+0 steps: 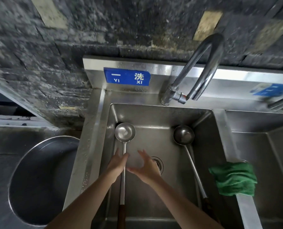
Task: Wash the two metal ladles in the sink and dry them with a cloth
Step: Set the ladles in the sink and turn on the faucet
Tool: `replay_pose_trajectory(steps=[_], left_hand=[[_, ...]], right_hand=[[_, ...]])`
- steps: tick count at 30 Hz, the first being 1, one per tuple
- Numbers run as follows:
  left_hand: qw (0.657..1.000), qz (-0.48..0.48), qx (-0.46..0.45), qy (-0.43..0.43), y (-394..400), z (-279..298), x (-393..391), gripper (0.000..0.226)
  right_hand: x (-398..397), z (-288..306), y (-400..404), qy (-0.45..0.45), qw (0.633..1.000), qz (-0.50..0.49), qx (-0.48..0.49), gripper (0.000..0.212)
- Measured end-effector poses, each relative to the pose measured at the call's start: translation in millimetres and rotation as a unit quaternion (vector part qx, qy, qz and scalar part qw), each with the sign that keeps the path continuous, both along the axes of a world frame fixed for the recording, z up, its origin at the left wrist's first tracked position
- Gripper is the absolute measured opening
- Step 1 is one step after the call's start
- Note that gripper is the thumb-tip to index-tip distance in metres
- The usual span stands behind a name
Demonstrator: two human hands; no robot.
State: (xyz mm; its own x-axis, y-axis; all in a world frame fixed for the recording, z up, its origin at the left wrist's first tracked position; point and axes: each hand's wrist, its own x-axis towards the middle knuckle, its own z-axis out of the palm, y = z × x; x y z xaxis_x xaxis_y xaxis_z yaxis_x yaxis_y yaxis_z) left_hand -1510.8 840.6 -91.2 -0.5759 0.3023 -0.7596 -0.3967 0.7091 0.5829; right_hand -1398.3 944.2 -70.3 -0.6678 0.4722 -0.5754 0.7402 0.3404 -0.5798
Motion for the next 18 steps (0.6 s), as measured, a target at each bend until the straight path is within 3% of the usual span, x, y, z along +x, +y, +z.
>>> replay_pose_trajectory(steps=[5, 9, 11, 18], left_hand=[[0.987, -0.108, 0.058, 0.101, -1, 49, -4, 0.075], [0.973, -0.175, 0.056, 0.136, -2, 69, -16, 0.095], [0.965, -0.202, 0.060, 0.154, 5, 80, -22, 0.093], [0.901, -0.337, 0.082, 0.261, 66, 127, -43, 0.087]], right_hand=[[5, 29, 13, 0.032, 0.997, 0.015, 0.070, 0.109], [11, 51, 26, 0.032, 0.991, 0.029, 0.125, 0.113], [12, 64, 35, 0.036, 0.987, 0.036, 0.151, 0.113], [19, 105, 90, 0.055, 0.974, 0.028, 0.220, 0.115]])
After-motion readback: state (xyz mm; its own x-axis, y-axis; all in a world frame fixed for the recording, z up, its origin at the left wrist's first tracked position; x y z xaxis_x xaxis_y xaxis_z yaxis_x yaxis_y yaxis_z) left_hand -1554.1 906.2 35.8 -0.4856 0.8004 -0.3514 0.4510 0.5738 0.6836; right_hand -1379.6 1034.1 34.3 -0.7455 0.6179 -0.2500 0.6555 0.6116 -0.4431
